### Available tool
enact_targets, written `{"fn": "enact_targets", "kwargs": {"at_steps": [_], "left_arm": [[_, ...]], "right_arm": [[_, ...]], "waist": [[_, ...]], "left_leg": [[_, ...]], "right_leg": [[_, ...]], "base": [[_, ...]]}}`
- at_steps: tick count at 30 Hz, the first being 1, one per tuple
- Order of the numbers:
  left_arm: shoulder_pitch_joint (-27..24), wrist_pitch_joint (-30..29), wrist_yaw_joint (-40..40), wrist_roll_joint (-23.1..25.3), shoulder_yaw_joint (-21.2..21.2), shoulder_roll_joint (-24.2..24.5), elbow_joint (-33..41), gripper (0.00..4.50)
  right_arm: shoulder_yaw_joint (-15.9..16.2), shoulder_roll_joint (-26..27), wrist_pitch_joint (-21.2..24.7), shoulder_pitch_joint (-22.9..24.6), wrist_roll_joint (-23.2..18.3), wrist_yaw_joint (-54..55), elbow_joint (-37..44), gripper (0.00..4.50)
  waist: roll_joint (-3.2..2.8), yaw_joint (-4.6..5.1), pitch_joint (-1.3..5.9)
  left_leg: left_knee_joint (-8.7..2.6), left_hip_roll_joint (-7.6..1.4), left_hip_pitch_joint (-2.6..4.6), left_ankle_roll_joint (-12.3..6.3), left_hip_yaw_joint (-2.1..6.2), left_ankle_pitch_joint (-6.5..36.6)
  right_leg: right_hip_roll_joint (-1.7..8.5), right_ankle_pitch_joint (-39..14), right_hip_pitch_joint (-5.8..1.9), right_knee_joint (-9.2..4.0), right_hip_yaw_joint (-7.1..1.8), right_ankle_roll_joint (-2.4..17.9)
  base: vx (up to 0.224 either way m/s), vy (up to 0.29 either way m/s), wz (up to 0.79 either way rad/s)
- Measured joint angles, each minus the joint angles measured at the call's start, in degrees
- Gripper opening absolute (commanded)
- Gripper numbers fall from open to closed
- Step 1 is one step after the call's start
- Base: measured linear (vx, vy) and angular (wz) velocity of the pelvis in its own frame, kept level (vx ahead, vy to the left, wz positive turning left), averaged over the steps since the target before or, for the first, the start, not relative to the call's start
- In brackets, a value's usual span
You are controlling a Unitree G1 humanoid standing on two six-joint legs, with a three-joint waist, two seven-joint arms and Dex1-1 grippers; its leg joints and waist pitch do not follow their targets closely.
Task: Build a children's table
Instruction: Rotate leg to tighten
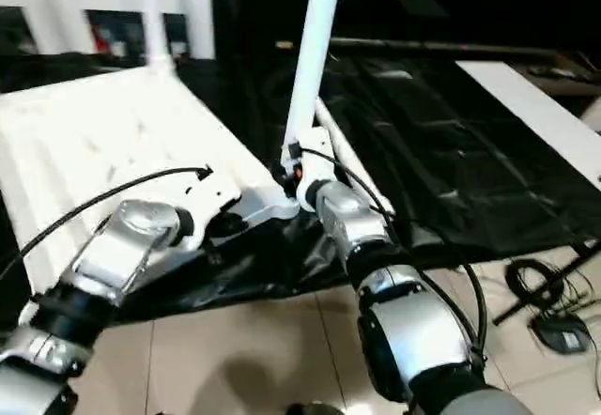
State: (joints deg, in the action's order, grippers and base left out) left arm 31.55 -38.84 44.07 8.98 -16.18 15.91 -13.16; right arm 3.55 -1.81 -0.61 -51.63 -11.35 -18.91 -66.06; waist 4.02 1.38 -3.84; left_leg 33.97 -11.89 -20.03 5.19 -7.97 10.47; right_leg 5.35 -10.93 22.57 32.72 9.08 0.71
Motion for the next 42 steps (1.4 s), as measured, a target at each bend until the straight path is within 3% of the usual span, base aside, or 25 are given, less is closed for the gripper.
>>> {"fn": "enact_targets", "kwargs": {"at_steps": [6,11,12,13,21,26,27,30,32,38,42], "left_arm": [[-0.6,-2.0,-1.1,0.2,-0.5,0.0,2.1,0.0],[-0.8,-0.4,-1.3,0.2,-0.5,0.8,2.0,0.0],[-0.8,0.2,-1.3,0.2,-0.5,0.9,1.9,0.0],[-0.9,0.7,-1.3,0.2,-0.5,1.0,1.7,0.0],[-0.4,5.9,0.4,-1.0,-0.4,3.1,0.1,0.0],[1.1,9.6,2.1,-2.7,0.1,3.7,-3.1,0.0],[1.6,10.1,2.5,-2.8,0.2,3.8,-3.5,0.0],[2.7,11.5,2.8,-3.1,0.7,4.0,-5.6,0.0],[3.2,13.0,2.9,-3.2,1.0,4.0,-7.5,0.0],[4.6,17.6,2.8,-4.3,1.8,3.6,-13.4,0.0],[5.5,21.3,1.2,-4.0,1.7,2.6,-16.6,0.0]], "right_arm": [[-0.4,0.2,0.0,-0.3,0.5,-0.2,-0.1,1.91],[-0.1,0.2,-0.7,-0.6,1.2,-0.7,-0.5,1.91],[-0.1,0.1,-1.1,-0.7,1.4,-1.0,-0.6,2.47],[-0.2,0.1,-1.3,-0.7,1.5,-1.3,-0.7,2.61],[-1.1,-1.5,-2.0,-1.2,2.0,-7.4,-2.9,3.26],[-1.6,-3.9,-1.3,-1.3,1.8,-12.8,-2.6,3.59],[-1.9,-4.1,-1.2,-1.3,1.7,-13.5,-2.3,3.82],[-1.9,-4.9,-0.9,-1.1,1.7,-16.4,-0.8,4.03],[-1.9,-6.2,-0.8,-0.1,1.7,-18.4,2.5,4.26],[-1.9,-9.4,0.2,6.0,1.0,-20.2,12.3,4.26],[-2.7,-10.1,1.6,11.9,-0.2,-19.5,20.9,4.26]], "waist": [[0.49,-0.17,0.32],[0.51,-0.35,0.33],[0.5,-0.39,0.32],[0.5,-0.45,0.32],[0.37,-1.99,0.24],[0.13,-3.25,0.08],[0.13,-3.47,0.08],[0.06,-3.69,0.03],[0.04,-3.75,0.02],[-0.02,-3.99,-0.02],[-0.46,-4.37,-0.25]], "left_leg": [[-0.06,0.07,-0.04,0.03,-0.29,0.1],[-0.4,0.04,-0.03,0.2,-0.32,0.1],[-0.43,0.04,-0.04,0.2,-0.33,0.1],[-0.45,0.04,-0.04,0.21,-0.33,0.1],[-0.49,-0.04,-0.28,0.25,-0.66,0.1],[-0.65,-0.1,-0.81,0.28,-1.17,0.1],[-0.6,-0.1,-1.01,0.24,-1.21,0.1],[-0.46,-0.09,-1.2,-0.05,-1.49,0.0],[-0.42,-0.05,-1.12,-0.05,-1.66,0.0],[-0.23,-0.05,-0.96,0.28,-1.78,0.1],[-0.16,-0.05,-0.99,0.28,-1.8,0.1]], "right_leg": [[-0.03,0.5,0.4,0.31,-0.39,0.8],[-0.08,0.7,0.57,0.4,-0.37,1.2],[-0.09,0.8,0.59,0.41,-0.37,1.2],[-0.09,0.9,0.6,0.41,-0.36,1.3],[-0.1,2.3,1.16,0.77,-0.61,1.7],[-0.19,2.3,1.95,1.48,-1.12,2.0],[-0.19,2.3,2.36,1.66,-1.19,2.1],[-0.19,2.2,2.68,1.86,-1.42,2.1],[-0.19,2.2,2.7,1.98,-1.73,2.1],[-0.22,2.3,2.51,2.19,-2.08,2.1],[-0.27,2.4,2.5,2.22,-2.2,1.9]], "base": [[0.0,0.0,0.0],[0.0,0.0,0.0],[0.0,0.0,0.0],[0.0,0.0,0.0],[0.0,0.0,0.0],[0.0,0.0,0.0],[0.0,0.0,0.0],[0.0,0.0,0.0],[0.0,0.0,0.0],[0.0,0.0,0.0],[0.0,0.0,0.0]]}}
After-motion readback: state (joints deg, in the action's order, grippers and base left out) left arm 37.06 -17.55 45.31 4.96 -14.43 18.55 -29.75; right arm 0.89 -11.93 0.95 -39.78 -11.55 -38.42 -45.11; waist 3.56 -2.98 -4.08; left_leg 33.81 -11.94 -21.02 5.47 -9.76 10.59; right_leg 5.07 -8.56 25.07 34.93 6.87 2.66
